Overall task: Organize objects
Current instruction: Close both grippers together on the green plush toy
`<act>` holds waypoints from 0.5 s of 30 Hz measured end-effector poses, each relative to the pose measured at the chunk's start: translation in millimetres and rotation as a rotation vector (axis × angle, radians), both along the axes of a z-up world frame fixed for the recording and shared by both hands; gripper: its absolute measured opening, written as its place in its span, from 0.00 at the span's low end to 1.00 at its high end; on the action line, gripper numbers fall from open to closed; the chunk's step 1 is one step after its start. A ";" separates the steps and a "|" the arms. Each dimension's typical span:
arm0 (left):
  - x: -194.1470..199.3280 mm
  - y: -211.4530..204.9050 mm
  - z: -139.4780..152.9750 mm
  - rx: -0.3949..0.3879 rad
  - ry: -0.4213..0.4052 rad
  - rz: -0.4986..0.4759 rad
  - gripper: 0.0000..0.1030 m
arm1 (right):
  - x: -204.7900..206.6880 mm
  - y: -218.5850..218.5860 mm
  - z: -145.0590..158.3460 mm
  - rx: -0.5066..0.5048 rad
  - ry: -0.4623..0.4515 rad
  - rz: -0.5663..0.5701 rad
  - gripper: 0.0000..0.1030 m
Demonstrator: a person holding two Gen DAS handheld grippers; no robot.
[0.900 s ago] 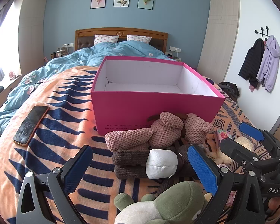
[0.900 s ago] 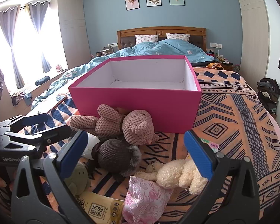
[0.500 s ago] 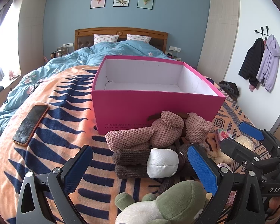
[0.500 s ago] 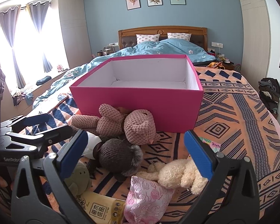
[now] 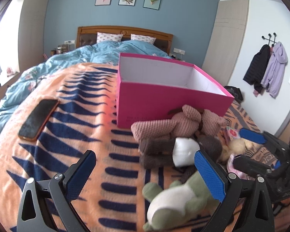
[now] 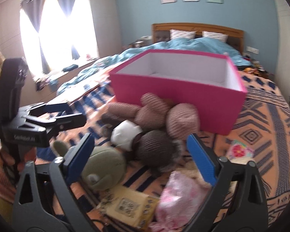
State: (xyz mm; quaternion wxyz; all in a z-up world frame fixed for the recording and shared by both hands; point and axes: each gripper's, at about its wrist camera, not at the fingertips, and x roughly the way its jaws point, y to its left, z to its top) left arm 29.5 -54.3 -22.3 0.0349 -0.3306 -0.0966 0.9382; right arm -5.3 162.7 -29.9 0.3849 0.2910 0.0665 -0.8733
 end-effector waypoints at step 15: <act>26.7 11.6 -36.8 0.102 -0.123 -0.229 0.96 | 5.4 -22.3 -29.9 0.020 -0.167 0.162 0.64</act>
